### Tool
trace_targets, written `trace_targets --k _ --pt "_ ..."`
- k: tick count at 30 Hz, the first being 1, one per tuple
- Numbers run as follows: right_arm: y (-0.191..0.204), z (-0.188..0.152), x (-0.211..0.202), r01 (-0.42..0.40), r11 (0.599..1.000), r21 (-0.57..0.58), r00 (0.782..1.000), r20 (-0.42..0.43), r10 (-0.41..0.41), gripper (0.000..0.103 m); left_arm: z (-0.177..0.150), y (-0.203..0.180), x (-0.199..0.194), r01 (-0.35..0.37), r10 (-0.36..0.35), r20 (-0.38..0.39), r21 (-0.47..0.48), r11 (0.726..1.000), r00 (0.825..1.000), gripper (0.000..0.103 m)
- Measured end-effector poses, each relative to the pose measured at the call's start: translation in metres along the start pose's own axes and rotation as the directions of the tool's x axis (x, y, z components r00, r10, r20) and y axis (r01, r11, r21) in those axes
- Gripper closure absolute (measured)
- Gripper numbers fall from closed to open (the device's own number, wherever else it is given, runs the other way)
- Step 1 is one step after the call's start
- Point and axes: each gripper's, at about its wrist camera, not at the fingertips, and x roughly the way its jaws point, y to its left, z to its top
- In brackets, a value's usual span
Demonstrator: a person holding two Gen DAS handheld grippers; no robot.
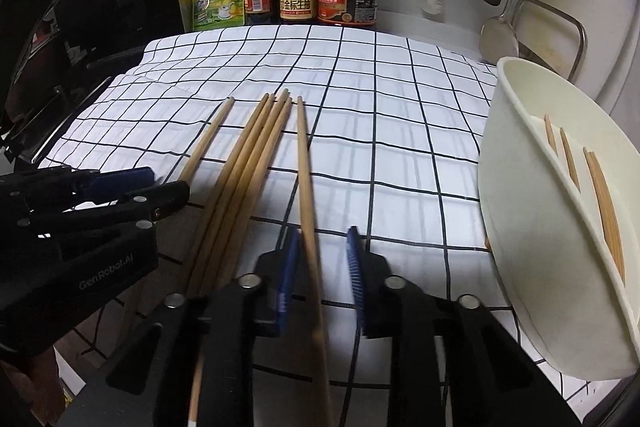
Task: Organize utensils
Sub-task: 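Close the left tool on one chopstick while the right tool grasps another, then lift both held chopsticks and carry them over the white bowl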
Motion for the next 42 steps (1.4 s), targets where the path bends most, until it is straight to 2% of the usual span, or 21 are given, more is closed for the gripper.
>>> trace_targets --k 1,2,5,12,17,23,27,34,42 --pt "0.002 0.0 0.0 -0.001 1.0 -0.005 1.0 0.0 0.001 0.091 0.0 0.001 0.0 0.009 -0.009 0.0 -0.004 1.0 1.0 0.089" --pt "0.003 0.0 0.0 -0.003 1.0 -0.007 1.0 0.0 0.003 0.095 0.0 0.002 0.0 0.013 -0.013 -0.001 -0.007 1.0 1.0 0.093" --pt "0.001 0.001 -0.001 -0.016 1.0 0.009 1.0 -0.003 0.016 0.097 -0.001 0.006 -0.001 0.032 -0.032 -0.007 -0.014 0.999 0.999 0.096" --pt "0.0 0.0 -0.013 -0.049 0.998 0.039 0.999 0.01 0.048 0.097 -0.003 0.012 -0.011 0.071 -0.072 -0.011 -0.039 0.997 0.997 0.096" --pt "-0.001 0.006 -0.034 -0.088 0.994 0.058 0.995 0.051 0.085 0.097 0.005 0.011 -0.032 0.087 -0.085 0.031 -0.036 0.996 0.996 0.096" --pt "-0.017 0.019 -0.066 -0.112 0.99 0.087 0.987 0.121 0.101 0.097 0.021 -0.004 -0.059 0.142 -0.14 0.079 -0.023 0.99 0.987 0.096" --pt "-0.038 0.023 -0.082 -0.103 0.988 0.117 0.984 0.157 0.084 0.097 0.036 -0.027 -0.072 0.183 -0.184 0.108 0.015 0.983 0.977 0.096" --pt "-0.101 0.021 -0.112 -0.033 0.978 0.207 0.977 0.213 -0.012 0.097 0.065 -0.083 -0.085 0.269 -0.28 0.139 0.093 0.959 0.95 0.096" --pt "-0.181 0.006 -0.125 0.047 0.93 0.365 0.968 0.215 -0.133 0.097 0.091 -0.158 -0.089 0.335 -0.366 0.134 0.205 0.92 0.921 0.096"
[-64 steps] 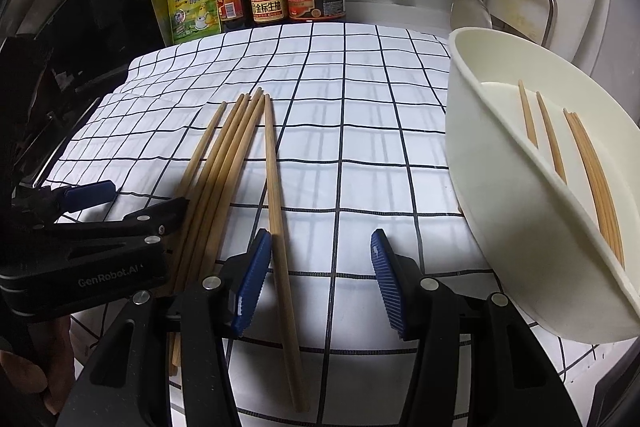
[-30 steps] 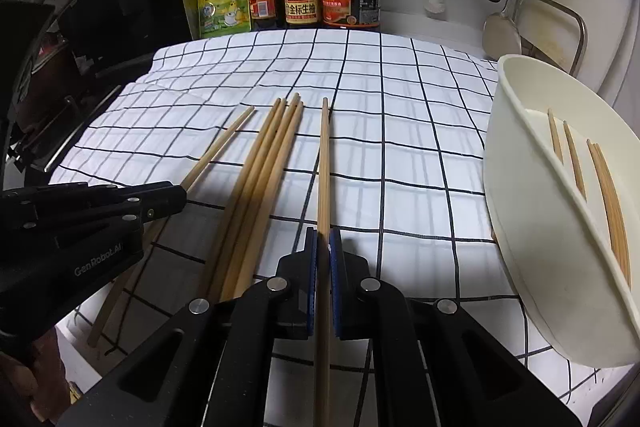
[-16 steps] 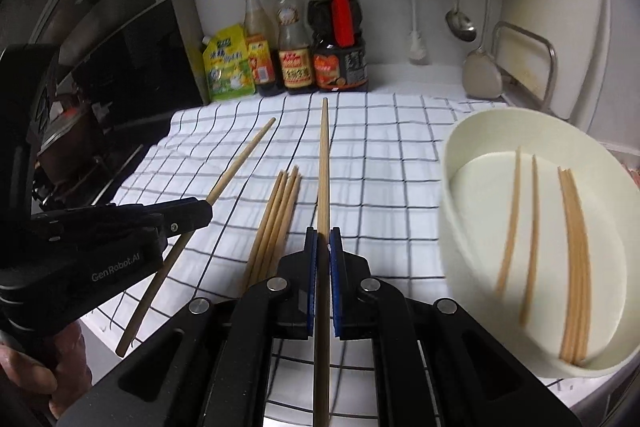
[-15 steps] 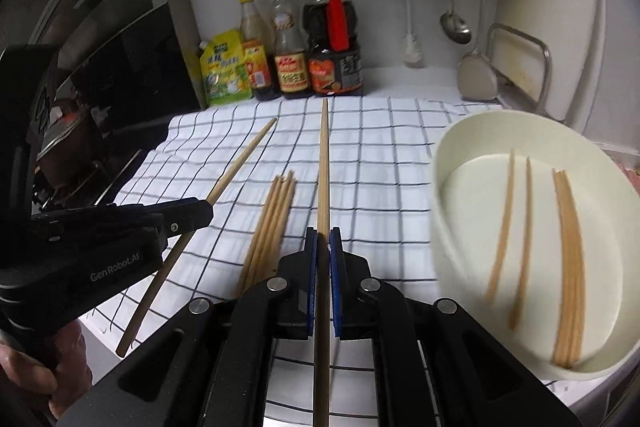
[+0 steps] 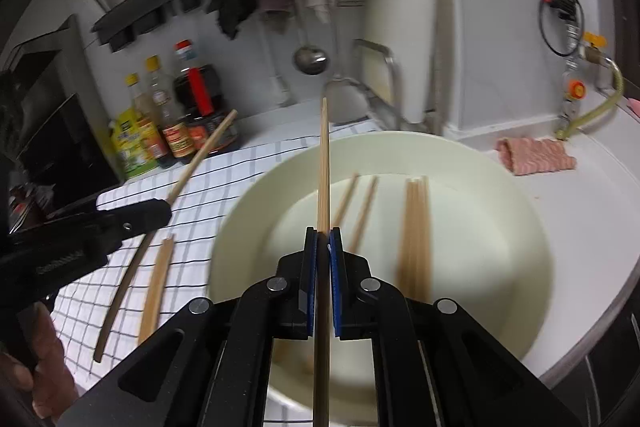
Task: Organize utensils
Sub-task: 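Lift both held chopsticks and carry them over the white bowl, then open both tools to drop the chopsticks into the bowl, then withdraw both open tools back toward the chopstick row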
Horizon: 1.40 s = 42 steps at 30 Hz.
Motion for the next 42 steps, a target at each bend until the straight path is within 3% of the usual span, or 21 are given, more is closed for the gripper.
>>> trace_targets --k 12,24,27,29,42 --pt "-0.055 -0.004 0.015 0.052 0.991 0.122 0.998 -0.031 -0.048 0.097 0.02 -0.061 0.061 0.054 -0.05 -0.053 0.077 0.996 0.997 0.096" --pt "-0.066 -0.008 0.031 0.071 0.987 0.143 0.996 -0.065 -0.062 0.097 0.019 -0.064 0.095 0.04 -0.034 -0.099 0.061 0.997 0.995 0.095" --pt "-0.066 -0.007 0.03 0.081 0.986 0.143 0.996 -0.06 -0.073 0.092 0.019 -0.059 0.094 0.024 -0.02 -0.097 0.048 0.999 0.995 0.074" --pt "-0.065 -0.007 0.028 0.083 0.987 0.14 0.996 -0.052 -0.076 0.086 0.019 -0.055 0.09 0.012 -0.009 -0.08 0.035 0.999 0.997 0.045" --pt "-0.058 -0.007 0.021 0.077 0.989 0.129 0.997 -0.038 -0.073 0.082 0.014 -0.038 0.067 -0.042 0.043 -0.046 0.015 0.999 0.998 0.042"
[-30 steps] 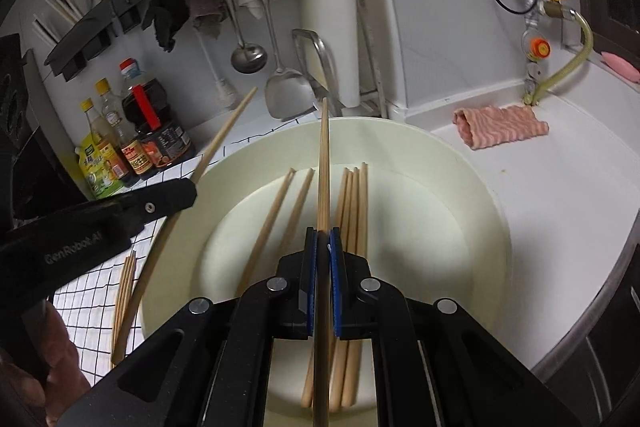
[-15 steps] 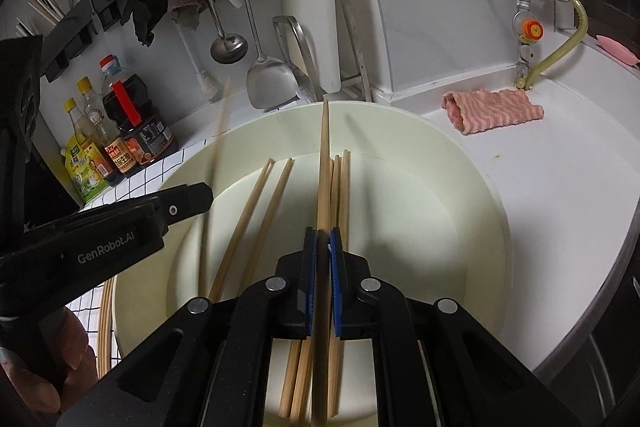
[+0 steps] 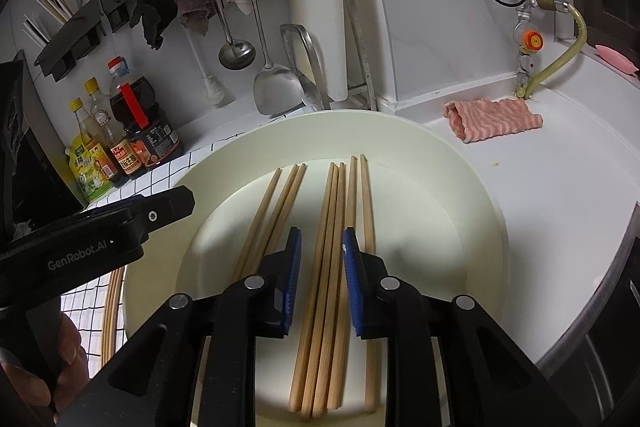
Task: Organize utensils
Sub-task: 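Withdraw both open tools back toward the chopstick row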
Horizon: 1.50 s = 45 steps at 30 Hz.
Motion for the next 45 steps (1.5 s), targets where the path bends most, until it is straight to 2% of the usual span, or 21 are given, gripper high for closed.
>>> trace_targets --k 4,21,35,45 --pt "0.006 -0.001 -0.004 -0.004 1.0 -0.015 1.0 0.006 0.004 0.077 -0.006 0.007 -0.008 -0.014 0.014 0.006 -0.011 1.0 1.0 0.042" --pt "0.054 -0.021 -0.026 -0.059 0.995 -0.082 0.998 0.012 0.06 0.07 -0.048 0.069 -0.05 -0.079 0.08 0.004 -0.117 0.99 0.997 0.038" --pt "0.111 -0.044 -0.041 -0.129 0.975 -0.18 0.991 -0.006 0.13 0.065 -0.082 0.128 -0.083 -0.141 0.144 0.002 -0.211 0.967 0.99 0.034" --pt "0.145 -0.062 -0.042 -0.18 0.954 -0.241 0.984 -0.03 0.178 0.062 -0.111 0.174 -0.1 -0.223 0.227 -0.018 -0.255 0.941 0.974 0.032"
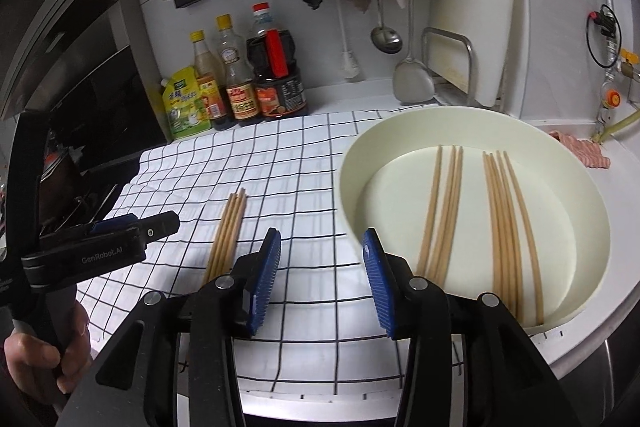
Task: Organize utensils
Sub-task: 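Withdraw both open tools back toward the chopstick row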
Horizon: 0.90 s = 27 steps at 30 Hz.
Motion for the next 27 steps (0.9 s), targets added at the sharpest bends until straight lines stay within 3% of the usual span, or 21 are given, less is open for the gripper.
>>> trace_targets --k 13,27 --pt "0.047 -0.018 0.026 -0.09 0.992 -0.088 0.994 -0.067 0.084 0.057 -0.013 0.054 0.0 -0.102 0.102 -0.002 -0.044 0.994 0.995 0.023" --pt "0.072 -0.046 0.078 -0.107 0.987 -0.119 0.974 -0.214 0.08 0.053 -0.03 0.05 0.021 -0.103 0.103 -0.054 0.003 0.995 0.993 0.023"
